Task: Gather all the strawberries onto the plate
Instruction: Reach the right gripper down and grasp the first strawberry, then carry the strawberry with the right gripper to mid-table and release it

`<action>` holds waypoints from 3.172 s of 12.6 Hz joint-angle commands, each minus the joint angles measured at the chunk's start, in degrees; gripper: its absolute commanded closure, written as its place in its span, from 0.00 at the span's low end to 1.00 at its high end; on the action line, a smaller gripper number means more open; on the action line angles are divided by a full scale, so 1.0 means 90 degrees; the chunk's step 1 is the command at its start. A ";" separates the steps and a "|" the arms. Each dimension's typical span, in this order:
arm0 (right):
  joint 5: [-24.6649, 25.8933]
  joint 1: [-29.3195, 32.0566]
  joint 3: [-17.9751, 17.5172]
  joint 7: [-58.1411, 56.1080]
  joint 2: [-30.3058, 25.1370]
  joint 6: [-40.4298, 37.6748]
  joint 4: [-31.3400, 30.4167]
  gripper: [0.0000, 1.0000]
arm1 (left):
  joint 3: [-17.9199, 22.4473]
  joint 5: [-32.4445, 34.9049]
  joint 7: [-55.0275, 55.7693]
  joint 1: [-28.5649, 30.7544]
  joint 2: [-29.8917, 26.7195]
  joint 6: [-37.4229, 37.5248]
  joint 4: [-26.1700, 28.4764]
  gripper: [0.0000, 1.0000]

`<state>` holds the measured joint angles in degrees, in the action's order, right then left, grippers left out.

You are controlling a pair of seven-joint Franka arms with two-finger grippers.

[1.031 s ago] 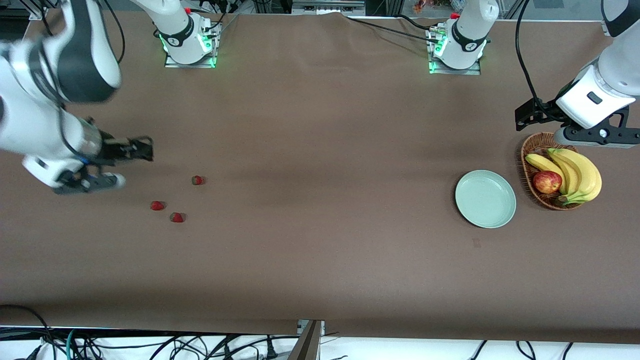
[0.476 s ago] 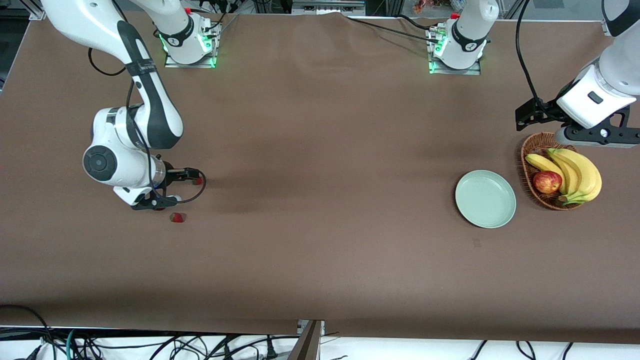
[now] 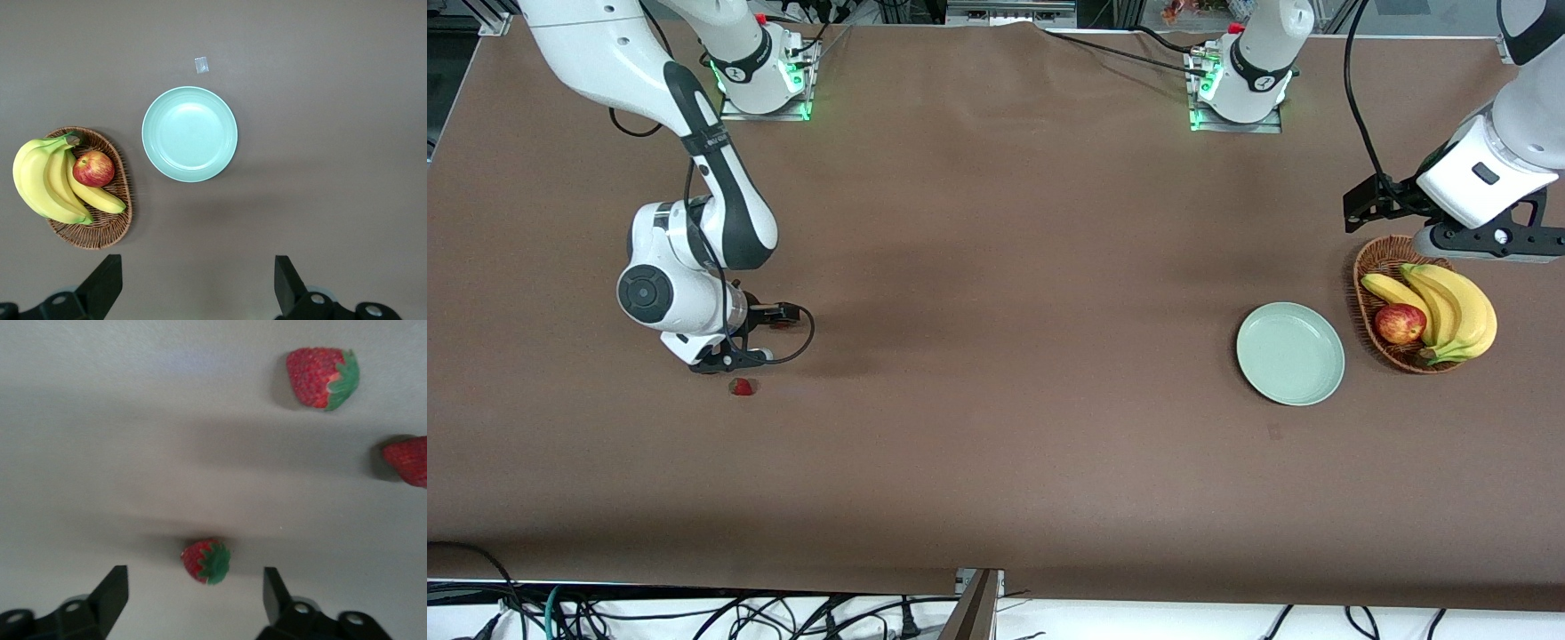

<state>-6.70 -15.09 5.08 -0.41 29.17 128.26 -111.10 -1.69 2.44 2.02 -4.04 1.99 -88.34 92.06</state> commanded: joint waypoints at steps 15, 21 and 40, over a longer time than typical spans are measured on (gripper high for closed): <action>-0.0134 -0.0100 -0.0583 0.0865 0.0243 -0.0491 0.1237 0.82 | 0.0002 -0.0134 -0.0137 0.0048 0.0023 0.0216 -0.0151 0.00; -0.0980 -0.1309 -0.0721 0.2680 0.1628 -0.0316 0.3424 0.82 | 0.0012 -0.0134 -0.0137 0.0048 0.0023 0.0216 -0.0151 0.00; -0.1941 -0.3558 -0.1757 0.6159 0.3488 0.5242 0.4561 0.37 | 0.0012 -0.0134 -0.0137 0.0097 0.0032 0.0216 -0.0151 0.00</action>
<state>-23.94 -47.94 -10.86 55.87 60.95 175.99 -71.73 -1.51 2.43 2.00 -3.56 1.99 -87.52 91.98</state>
